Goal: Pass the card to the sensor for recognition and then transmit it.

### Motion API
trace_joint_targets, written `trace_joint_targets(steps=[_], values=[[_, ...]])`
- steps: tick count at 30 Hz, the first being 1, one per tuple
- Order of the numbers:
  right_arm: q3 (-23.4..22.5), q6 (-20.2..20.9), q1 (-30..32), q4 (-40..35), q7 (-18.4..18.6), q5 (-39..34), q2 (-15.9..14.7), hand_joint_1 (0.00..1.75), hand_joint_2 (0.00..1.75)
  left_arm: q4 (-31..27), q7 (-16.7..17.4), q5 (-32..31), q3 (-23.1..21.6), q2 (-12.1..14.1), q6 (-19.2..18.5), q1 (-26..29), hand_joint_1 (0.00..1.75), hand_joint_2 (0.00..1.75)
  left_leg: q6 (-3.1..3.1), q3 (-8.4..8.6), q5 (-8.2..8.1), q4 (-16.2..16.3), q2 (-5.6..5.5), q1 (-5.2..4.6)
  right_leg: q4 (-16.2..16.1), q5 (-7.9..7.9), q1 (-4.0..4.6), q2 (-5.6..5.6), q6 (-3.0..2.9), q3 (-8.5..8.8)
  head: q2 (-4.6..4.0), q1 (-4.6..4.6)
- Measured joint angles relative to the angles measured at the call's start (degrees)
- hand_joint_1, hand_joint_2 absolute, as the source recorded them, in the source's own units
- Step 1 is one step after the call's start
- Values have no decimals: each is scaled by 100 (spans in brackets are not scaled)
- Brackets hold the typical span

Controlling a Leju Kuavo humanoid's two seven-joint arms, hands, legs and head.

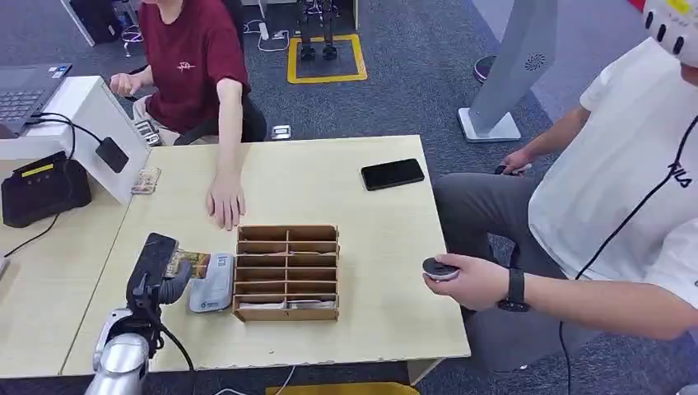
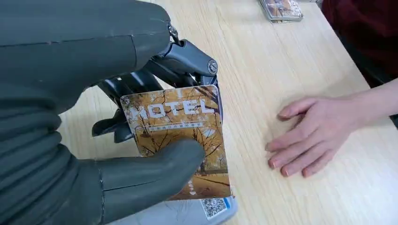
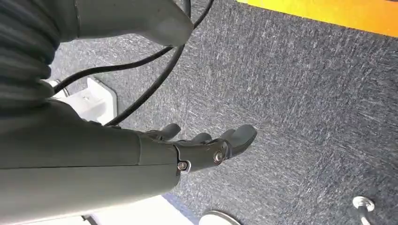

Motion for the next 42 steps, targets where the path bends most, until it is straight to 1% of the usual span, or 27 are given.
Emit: trace_joint_targets(steps=[3,9,25,29,35,39,42], values=[[39,35,0,2,15,0,0,0,175,98,26,-386,0,-4,101,-11,175,175,0,0,0,0,0,0,0,0,0,0,0,-1,0,0],[83,37,-3,2,13,0,0,0,175,268,76,-755,0,-35,131,-24,175,175,0,0,0,0,0,0,0,0,0,0,0,0,0,0],[85,41,-12,2,13,0,0,0,175,494,72,-1329,0,-140,72,-91,175,175,0,1,0,0,-1,0,0,0,0,-1,0,2,0,0],[85,42,-15,2,13,0,0,0,175,524,87,-1772,0,-162,247,-94,175,175,0,1,0,0,0,0,0,0,0,-1,0,2,0,0],[85,42,-25,2,-2,0,0,0,175,566,100,-1890,0,-179,304,-104,175,175,0,1,0,0,-1,0,0,0,0,-1,0,2,0,0],[85,50,-33,2,-31,0,0,0,175,603,175,-2645,-79,-179,588,-119,175,175,0,1,0,0,-1,0,0,0,0,-1,0,2,0,-2],[90,50,-43,2,-37,0,0,0,175,658,183,-2893,-131,-177,621,-146,175,175,0,1,0,0,-2,0,0,0,0,-2,0,3,0,0]])
